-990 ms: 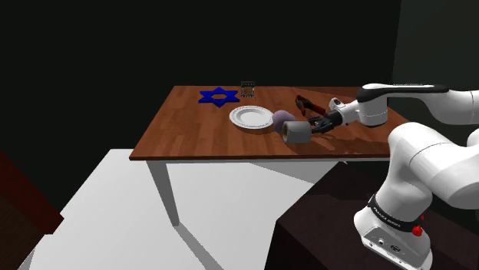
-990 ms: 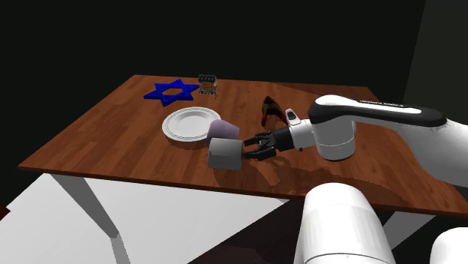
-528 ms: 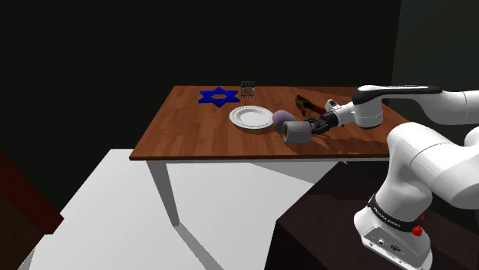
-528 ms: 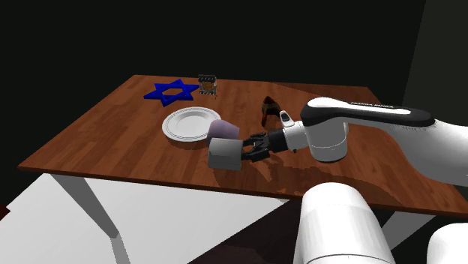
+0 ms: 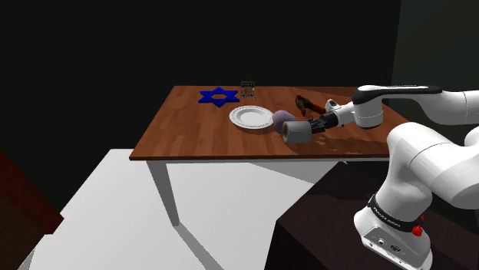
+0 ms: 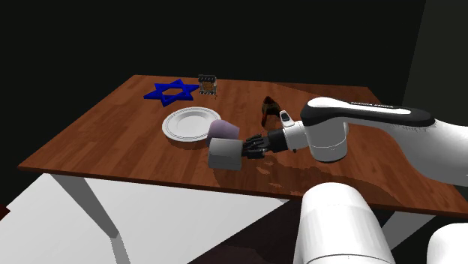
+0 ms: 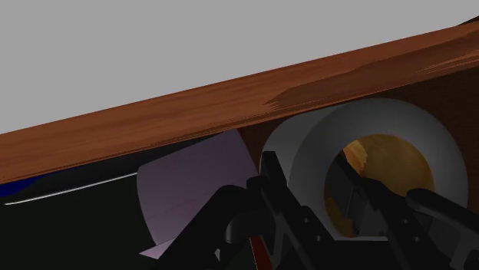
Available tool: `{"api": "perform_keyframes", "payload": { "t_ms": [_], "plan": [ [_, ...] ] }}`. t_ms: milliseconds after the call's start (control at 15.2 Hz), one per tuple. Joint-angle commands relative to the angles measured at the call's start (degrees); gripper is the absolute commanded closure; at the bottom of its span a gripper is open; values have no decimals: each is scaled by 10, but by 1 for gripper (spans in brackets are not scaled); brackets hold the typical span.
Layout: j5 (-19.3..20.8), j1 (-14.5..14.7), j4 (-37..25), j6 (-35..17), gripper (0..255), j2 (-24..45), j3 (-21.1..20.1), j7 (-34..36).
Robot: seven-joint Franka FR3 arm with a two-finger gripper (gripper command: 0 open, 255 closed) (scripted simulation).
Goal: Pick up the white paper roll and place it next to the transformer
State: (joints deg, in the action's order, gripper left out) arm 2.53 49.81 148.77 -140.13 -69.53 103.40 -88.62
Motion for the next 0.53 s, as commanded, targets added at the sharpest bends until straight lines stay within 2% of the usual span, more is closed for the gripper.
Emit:
{"api": "perform_keyframes", "payload": {
  "t_ms": [0,264,462],
  "plan": [
    [0,0,0,0,255,0,0,0],
    [0,0,0,0,255,0,1,0],
    [-7,-13,5,8,255,4,-24,13]
  ]
}}
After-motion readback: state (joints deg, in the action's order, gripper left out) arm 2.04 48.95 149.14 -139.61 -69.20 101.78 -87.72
